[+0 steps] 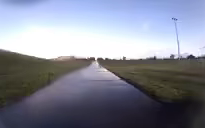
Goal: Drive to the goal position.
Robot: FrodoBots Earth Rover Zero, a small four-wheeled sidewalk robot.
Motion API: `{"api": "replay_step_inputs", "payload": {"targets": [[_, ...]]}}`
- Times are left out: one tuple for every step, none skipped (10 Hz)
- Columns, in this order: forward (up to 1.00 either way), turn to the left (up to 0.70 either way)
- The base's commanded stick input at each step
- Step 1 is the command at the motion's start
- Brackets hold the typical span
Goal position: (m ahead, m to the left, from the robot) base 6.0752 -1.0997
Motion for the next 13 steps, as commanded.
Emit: {"api": "replay_step_inputs", "payload": {"targets": [[0.45, 0.00], [0.45, 0.00], [0.45, 0.00], [0.45, 0.01], [0.45, 0.19], [0.45, 0.27], [0.45, 0.27], [0.45, 0.27], [0.45, 0.27], [0.45, 0.27], [0.45, 0.27], [0.45, 0.27], [0.45, 0.27]]}}
